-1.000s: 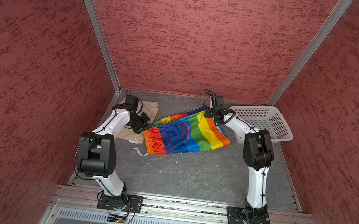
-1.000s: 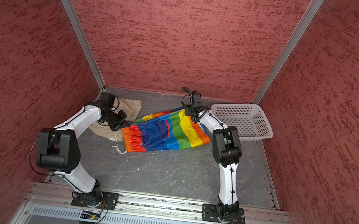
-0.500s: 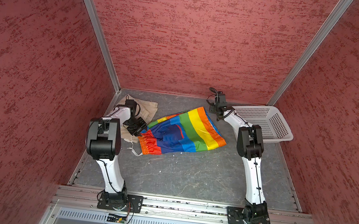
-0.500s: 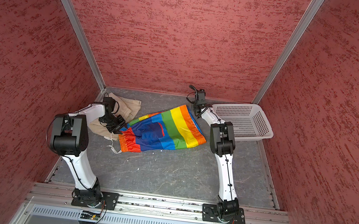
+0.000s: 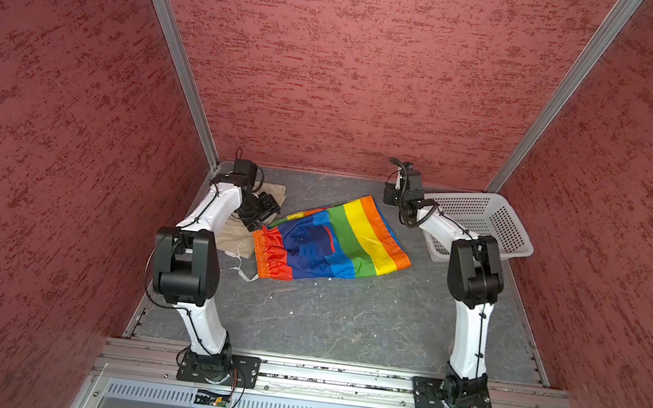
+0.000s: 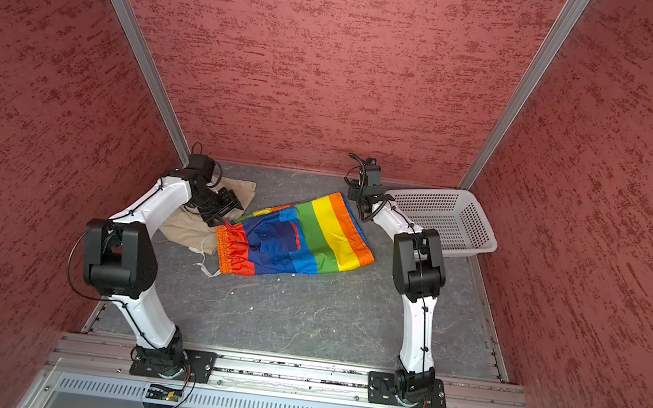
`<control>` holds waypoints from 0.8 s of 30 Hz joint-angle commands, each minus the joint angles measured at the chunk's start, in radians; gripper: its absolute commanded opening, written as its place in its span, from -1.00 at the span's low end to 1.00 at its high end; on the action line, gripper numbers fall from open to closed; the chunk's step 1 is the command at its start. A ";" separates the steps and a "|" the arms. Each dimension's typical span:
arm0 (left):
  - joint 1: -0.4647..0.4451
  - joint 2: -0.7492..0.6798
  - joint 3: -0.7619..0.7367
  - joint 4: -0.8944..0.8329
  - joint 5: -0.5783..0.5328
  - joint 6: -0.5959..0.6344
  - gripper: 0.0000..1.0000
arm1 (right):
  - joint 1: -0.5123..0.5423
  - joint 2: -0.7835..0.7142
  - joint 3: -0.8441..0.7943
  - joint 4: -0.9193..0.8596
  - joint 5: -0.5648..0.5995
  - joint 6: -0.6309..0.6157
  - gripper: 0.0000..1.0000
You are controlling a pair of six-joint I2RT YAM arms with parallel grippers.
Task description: Fold and stack the shorts
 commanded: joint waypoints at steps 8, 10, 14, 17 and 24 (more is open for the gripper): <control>-0.052 -0.290 -0.226 0.020 -0.025 -0.082 0.83 | 0.289 -0.208 -0.345 0.135 0.046 0.085 0.28; -0.037 -0.355 -0.278 0.021 -0.027 -0.097 0.83 | 0.299 -0.212 -0.402 0.126 0.044 0.137 0.28; -0.022 -0.454 -0.367 0.017 -0.007 -0.119 0.83 | 0.301 -0.221 -0.509 0.112 0.093 0.214 0.30; -0.015 -0.492 -0.421 0.023 0.018 -0.143 0.84 | 0.298 -0.218 -0.569 0.094 0.151 0.255 0.36; -0.069 -0.509 -0.527 0.085 0.038 -0.186 0.80 | 0.234 -0.269 -0.796 0.112 0.162 0.420 0.39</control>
